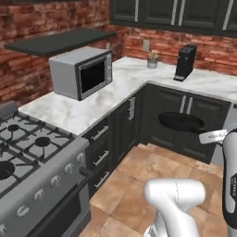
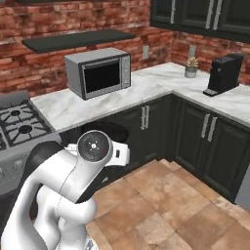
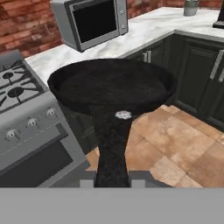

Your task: Move the pot and pan from the stove into the sink.

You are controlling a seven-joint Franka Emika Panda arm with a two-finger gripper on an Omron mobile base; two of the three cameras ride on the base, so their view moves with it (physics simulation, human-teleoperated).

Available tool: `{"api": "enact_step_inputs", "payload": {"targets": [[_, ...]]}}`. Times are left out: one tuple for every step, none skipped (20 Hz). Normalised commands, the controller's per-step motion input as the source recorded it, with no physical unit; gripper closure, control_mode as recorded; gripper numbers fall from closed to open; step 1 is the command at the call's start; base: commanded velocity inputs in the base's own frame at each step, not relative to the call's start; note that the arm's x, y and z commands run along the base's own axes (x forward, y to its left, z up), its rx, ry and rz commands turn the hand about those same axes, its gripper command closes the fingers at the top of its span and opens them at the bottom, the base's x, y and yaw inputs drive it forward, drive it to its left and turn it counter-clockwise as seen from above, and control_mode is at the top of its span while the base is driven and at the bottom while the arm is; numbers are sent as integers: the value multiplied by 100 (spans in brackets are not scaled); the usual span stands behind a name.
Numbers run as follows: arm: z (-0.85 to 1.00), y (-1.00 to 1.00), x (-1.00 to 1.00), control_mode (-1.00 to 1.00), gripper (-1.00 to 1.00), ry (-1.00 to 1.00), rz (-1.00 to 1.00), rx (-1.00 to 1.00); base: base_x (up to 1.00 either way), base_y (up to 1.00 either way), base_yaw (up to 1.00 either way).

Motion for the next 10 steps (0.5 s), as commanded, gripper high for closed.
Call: {"api": "enact_step_inputs", "payload": {"targets": [[0,0,0,100,100,0,0,0,7,-11,-47],[0,0,0,100,100,0,0,0,8,-11,-47],[0,0,0,100,100,0,0,0,8,-12,-47],[0,0,0,100,100,0,0,0,8,-12,-47],[0,0,0,100,100,0,0,0,8,-12,-47],[0,0,0,100,100,0,0,0,8,-12,-47],[0,0,0,100,100,0,0,0,8,-12,-47],[0,0,0,100,100,0,0,0,8,-13,-47],[0,0,0,100,100,0,0,0,8,-13,-47],[0,0,0,100,100,0,0,0,8,-14,-46]]}}
